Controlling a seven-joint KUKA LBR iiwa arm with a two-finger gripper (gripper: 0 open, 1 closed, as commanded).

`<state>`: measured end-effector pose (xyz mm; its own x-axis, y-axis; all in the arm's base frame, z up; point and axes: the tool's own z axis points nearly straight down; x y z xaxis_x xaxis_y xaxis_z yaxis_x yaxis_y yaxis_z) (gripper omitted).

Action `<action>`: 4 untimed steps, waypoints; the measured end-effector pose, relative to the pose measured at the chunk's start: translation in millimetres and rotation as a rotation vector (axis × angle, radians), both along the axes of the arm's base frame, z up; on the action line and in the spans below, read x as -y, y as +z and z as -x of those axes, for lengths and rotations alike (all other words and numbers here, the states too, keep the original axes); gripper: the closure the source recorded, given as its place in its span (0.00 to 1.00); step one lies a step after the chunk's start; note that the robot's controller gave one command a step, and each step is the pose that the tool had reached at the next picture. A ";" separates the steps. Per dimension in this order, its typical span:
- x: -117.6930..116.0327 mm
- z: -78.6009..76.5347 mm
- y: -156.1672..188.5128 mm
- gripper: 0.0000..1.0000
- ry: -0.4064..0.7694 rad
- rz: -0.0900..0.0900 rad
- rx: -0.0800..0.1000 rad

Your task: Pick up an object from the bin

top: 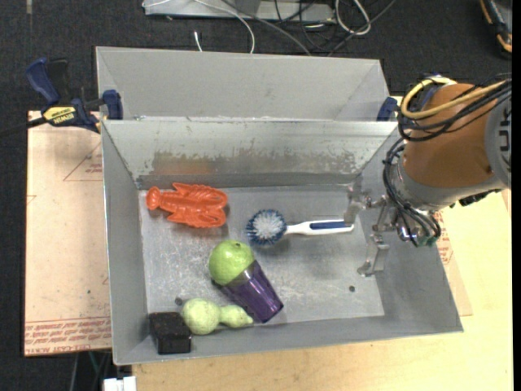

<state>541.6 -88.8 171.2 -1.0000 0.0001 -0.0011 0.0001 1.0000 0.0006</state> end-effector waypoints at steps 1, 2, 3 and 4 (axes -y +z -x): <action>-104.8 -64.8 -102.1 0.00 0.102 -0.005 -0.003; -82.4 -79.2 -9.9 0.00 0.101 0.004 0.013; -102.6 -75.9 -74.3 0.00 0.006 -0.004 -0.015; -115.1 -61.9 -101.1 0.00 0.006 0.002 0.013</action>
Offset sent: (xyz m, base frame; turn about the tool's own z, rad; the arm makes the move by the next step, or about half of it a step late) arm 0.0776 0.0822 -0.0112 -0.1029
